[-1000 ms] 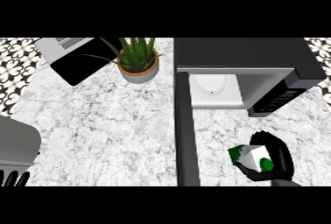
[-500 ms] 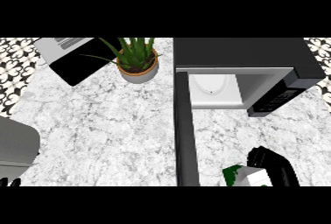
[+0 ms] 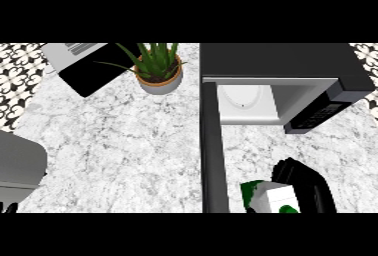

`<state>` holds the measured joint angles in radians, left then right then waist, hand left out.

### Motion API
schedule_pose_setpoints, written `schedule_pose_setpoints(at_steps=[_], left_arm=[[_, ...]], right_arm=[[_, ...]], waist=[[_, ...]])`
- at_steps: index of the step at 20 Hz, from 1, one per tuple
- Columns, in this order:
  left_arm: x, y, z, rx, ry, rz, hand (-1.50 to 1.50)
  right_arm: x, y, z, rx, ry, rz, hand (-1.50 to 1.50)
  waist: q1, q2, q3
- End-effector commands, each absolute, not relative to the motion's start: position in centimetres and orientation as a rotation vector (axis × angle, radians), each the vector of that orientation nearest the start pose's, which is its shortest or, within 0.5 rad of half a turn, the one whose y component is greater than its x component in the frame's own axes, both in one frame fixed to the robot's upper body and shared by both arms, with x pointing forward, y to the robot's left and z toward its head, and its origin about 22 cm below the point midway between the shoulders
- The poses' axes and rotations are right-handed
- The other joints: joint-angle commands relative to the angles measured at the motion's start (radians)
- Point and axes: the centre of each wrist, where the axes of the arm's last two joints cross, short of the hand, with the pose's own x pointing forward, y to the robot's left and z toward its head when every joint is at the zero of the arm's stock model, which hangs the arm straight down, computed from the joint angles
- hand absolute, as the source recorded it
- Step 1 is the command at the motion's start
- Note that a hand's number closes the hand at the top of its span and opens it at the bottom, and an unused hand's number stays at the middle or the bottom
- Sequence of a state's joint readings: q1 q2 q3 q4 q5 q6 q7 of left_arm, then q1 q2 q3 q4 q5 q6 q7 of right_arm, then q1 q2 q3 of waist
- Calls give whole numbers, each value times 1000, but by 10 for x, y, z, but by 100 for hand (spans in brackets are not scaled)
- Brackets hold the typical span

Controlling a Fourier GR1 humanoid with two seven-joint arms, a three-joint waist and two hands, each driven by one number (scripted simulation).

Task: Pick up the milk, place it into the microwave and close the microwave

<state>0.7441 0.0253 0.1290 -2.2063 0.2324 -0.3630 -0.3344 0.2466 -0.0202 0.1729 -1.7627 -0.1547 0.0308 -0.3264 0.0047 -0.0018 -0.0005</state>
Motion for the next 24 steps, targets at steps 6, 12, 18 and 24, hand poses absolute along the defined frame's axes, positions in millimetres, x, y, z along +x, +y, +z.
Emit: schedule_pose_setpoints(at_steps=[6,12,18,24], left_arm=[[66,309,54,26,-1899,52,-150],[56,325,69,14,-1887,34,-150],[62,332,55,5,-1875,26,-150],[63,324,44,-15,-1883,26,-150]], right_arm=[[236,-179,18,37,-1896,-78,150],[260,-181,11,-118,-1835,-95,150],[314,-188,-11,-176,-1754,-124,150],[346,-209,-42,-157,-1779,-109,150]], waist=[[4,3,1],[1,2,1],[8,4,1],[22,8,2]])
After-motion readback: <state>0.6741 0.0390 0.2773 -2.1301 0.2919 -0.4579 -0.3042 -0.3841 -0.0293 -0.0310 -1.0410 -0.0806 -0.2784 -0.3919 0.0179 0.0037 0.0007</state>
